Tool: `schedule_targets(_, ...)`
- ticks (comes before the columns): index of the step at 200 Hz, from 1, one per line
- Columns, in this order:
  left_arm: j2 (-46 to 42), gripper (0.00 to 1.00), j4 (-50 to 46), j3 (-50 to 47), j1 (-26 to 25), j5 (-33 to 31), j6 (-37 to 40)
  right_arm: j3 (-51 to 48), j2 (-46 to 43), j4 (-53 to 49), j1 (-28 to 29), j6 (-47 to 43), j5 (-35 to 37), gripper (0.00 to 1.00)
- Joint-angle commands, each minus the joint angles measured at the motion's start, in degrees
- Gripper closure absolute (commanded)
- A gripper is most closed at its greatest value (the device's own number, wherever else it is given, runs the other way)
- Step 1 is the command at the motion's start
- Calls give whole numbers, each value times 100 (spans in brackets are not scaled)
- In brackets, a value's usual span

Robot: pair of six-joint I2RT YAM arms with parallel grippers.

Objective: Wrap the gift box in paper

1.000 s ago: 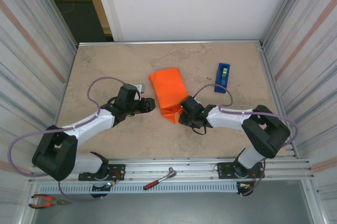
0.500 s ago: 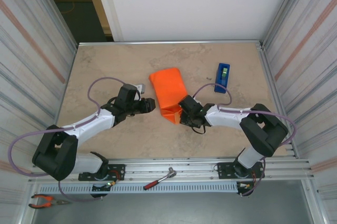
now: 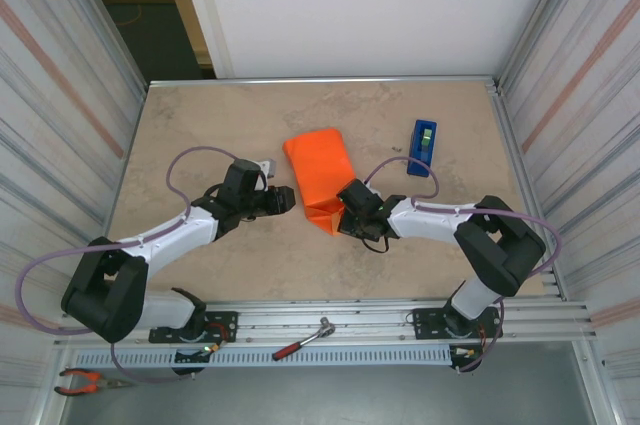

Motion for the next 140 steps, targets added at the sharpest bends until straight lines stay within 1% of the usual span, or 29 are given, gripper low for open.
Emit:
schedule_targets(1, -91, 55, -74, -91, 3, 51, 13, 112, -261, -137, 19, -35, 121, 100)
schedule_targets(54, -214, 55, -111, -229, 3, 73, 43, 123, -459, -139, -36, -47, 67, 100)
schedule_targets(85, -340, 55, -148, -367, -100, 233, 90, 128, -572, -105, -91, -29, 16, 100)
schedule_targets(116, -449, 59, -210, -532, -516, 279, 128, 154, -692, -47, -177, 6, -70, 100)
schedule_targets(131, -479, 63, -141, -654, -755, 257, 110, 172, -739, -13, -223, 16, -110, 100)
schedule_targets(140, -483, 67, -70, -727, -904, 227, 85, 187, -756, -16, -250, 15, -138, 100)
